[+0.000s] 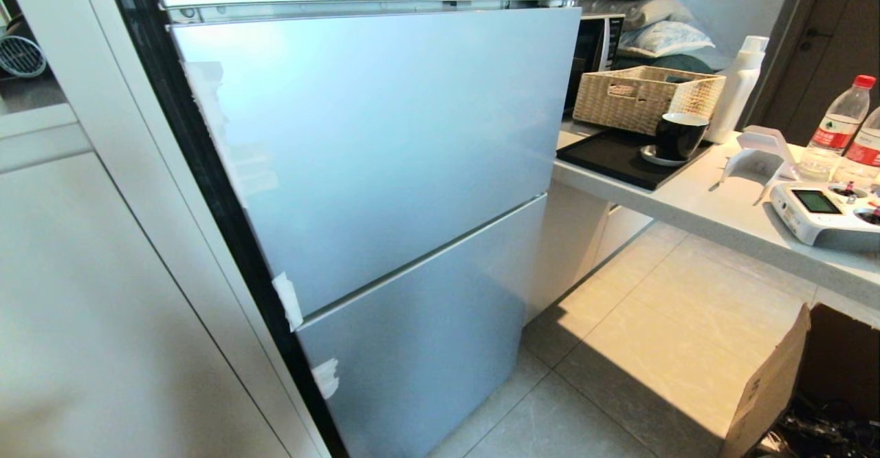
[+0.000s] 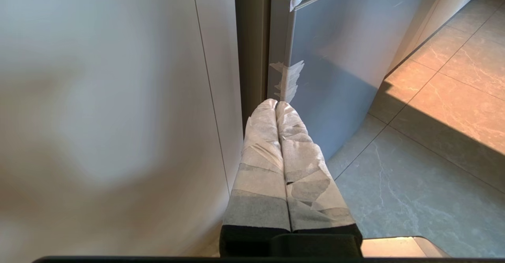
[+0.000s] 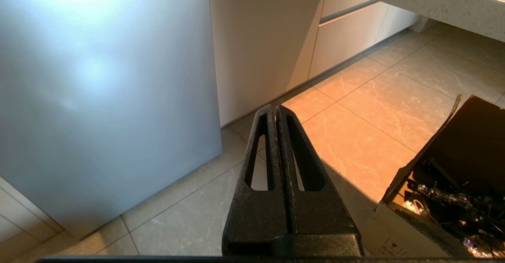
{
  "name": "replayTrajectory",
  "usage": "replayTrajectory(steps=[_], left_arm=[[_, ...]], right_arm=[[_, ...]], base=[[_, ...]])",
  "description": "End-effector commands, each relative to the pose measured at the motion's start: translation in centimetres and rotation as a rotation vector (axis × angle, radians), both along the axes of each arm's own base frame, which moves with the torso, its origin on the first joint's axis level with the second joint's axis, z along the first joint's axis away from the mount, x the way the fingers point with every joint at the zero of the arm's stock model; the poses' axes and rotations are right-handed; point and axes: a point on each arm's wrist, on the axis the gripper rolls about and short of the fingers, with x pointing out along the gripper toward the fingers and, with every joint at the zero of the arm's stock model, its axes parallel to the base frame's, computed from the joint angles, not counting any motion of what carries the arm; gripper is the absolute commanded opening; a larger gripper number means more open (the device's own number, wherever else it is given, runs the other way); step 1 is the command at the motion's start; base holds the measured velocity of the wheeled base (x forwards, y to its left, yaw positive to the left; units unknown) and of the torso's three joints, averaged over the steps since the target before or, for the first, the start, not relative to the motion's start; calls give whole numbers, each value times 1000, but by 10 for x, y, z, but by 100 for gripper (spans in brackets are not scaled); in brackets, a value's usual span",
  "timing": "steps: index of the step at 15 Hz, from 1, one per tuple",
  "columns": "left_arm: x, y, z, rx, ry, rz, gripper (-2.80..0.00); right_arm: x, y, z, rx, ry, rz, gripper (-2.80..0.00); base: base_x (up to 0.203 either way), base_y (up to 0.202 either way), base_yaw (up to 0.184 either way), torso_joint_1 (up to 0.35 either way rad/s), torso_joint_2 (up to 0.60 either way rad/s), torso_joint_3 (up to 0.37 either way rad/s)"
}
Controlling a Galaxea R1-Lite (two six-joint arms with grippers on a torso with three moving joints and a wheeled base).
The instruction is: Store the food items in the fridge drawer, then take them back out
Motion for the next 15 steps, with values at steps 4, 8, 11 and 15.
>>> replayTrajectory(steps=[4, 8, 11, 15], left_arm=[[0, 0, 0, 0, 1, 1, -280], [-1, 0, 4, 29, -15, -6, -280], [-7, 0, 51, -54, -100, -24, -280], [38, -3, 98, -270, 42, -110, -280]], right_arm=[[0, 0, 0, 0, 1, 0, -280], [0, 0, 0, 0, 2, 0, -280], [0, 0, 1, 0, -1, 0, -280], [0, 0, 0, 0, 1, 0, -280]], base=[[0, 0, 0, 0, 0, 0], [0, 0, 0, 0, 0, 0], [0, 0, 0, 0, 0, 0], [0, 0, 0, 0, 0, 0]])
